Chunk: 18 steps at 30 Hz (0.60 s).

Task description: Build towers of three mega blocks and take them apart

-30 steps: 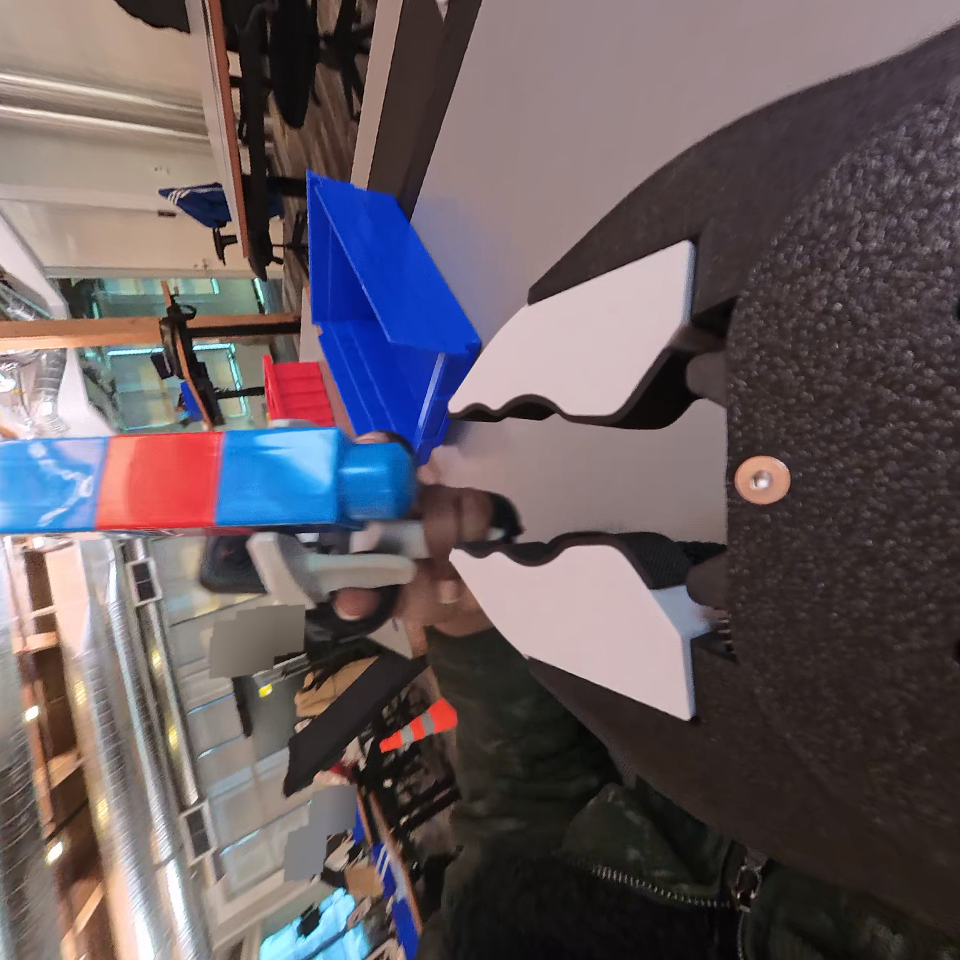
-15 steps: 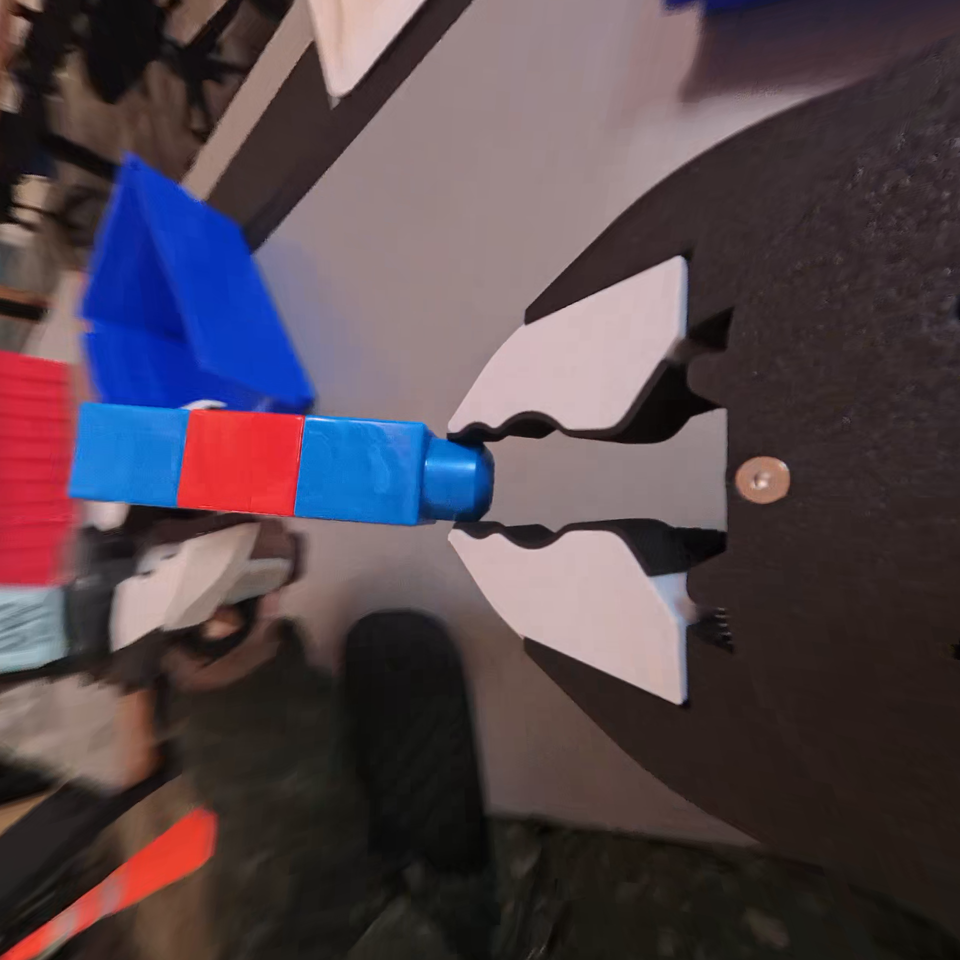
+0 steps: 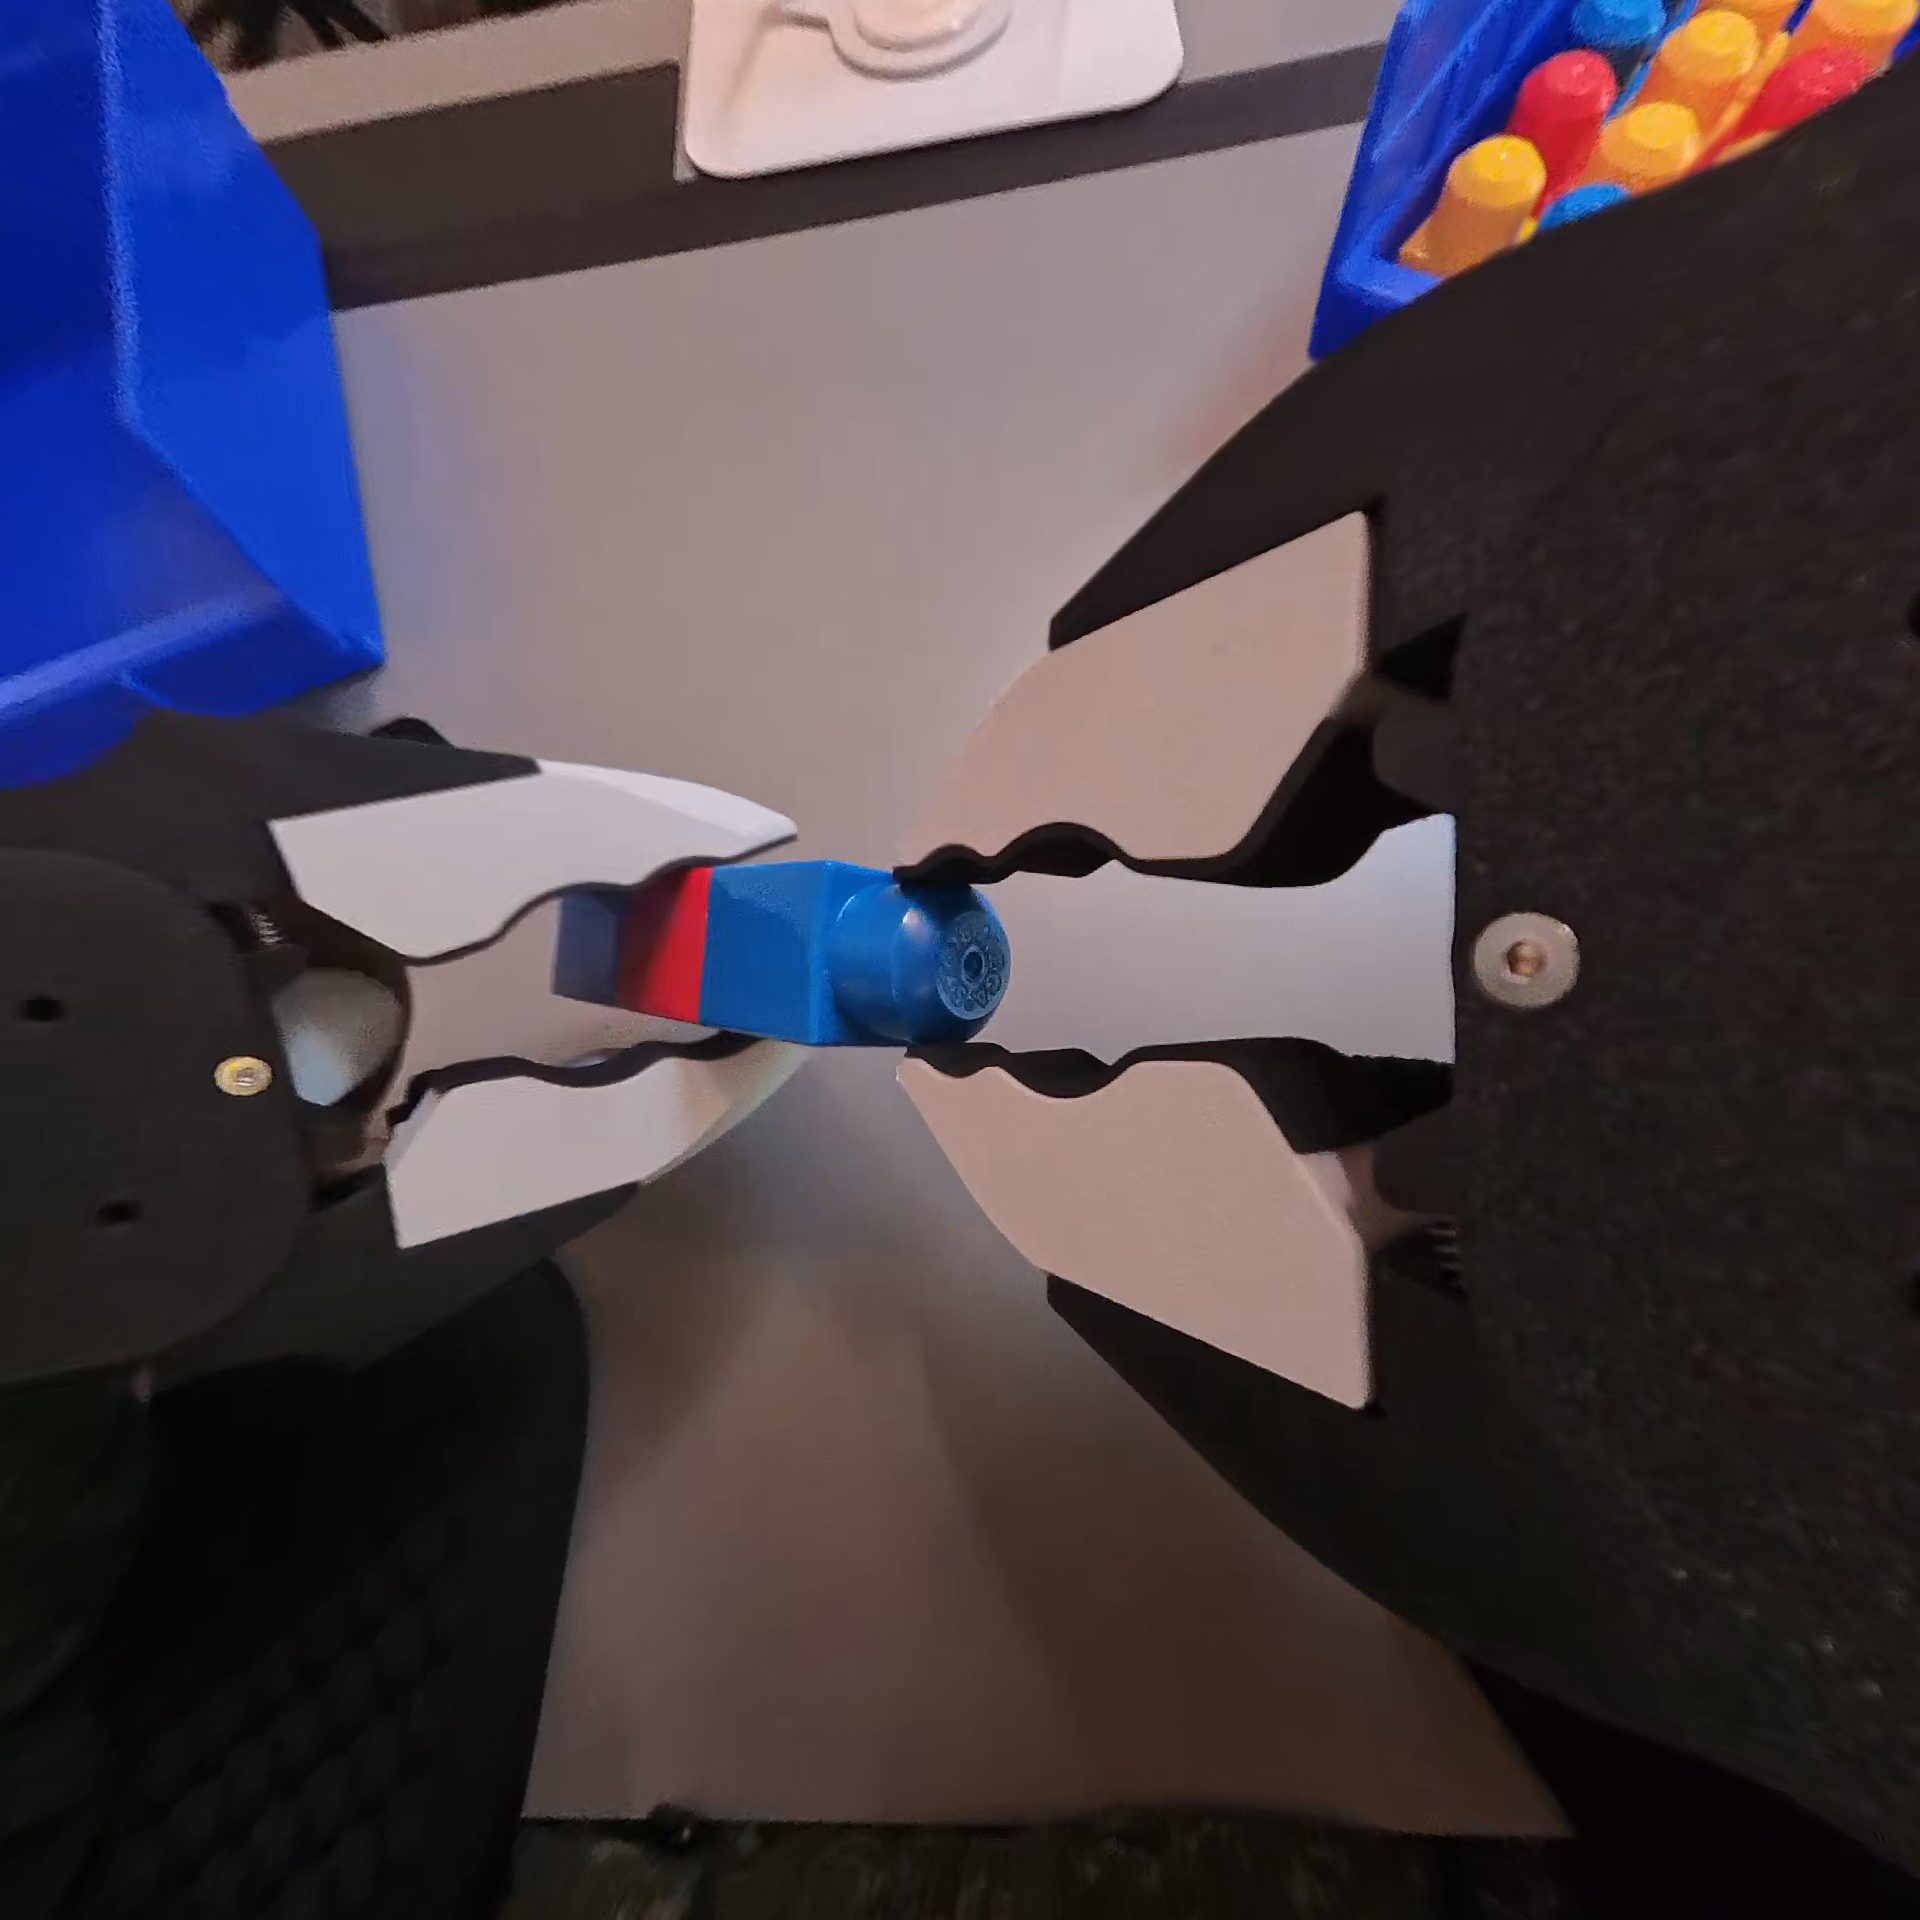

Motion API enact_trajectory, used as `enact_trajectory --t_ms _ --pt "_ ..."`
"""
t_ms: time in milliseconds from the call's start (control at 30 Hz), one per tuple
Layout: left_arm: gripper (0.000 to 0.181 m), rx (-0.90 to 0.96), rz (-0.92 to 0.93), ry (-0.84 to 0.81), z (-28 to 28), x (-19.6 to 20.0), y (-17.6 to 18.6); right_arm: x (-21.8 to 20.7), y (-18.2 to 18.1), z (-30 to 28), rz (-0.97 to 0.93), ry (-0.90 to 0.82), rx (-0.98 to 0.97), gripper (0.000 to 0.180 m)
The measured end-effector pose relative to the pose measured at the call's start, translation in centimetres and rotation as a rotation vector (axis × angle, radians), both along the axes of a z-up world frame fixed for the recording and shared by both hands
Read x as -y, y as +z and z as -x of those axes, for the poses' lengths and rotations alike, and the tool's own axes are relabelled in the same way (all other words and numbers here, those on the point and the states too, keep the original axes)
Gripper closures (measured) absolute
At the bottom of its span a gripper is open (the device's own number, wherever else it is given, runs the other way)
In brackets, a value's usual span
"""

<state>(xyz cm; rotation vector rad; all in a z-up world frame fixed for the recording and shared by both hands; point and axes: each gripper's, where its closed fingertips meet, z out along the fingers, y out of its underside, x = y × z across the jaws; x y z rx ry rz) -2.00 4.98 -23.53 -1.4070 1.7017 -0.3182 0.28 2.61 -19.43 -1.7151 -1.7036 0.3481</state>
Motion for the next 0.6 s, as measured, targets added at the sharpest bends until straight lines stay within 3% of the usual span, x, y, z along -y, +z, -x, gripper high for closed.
enact_trajectory --t_ms 233,500,600 --pt "0.14 0.237 0.112 0.009 -0.9 0.3 3.1 -0.1 5.3 1.6 -0.068 0.015 -0.365 0.15" --pt "0.143 0.276 0.124 -0.031 -1.1 1.0 3.3 0.6 5.4 1.8 -0.057 0.03 -0.377 0.151" --pt "0.143 0.206 0.077 0.044 0.1 -0.7 2.6 0.1 9.5 0.2 -0.028 0.015 -0.54 0.151"
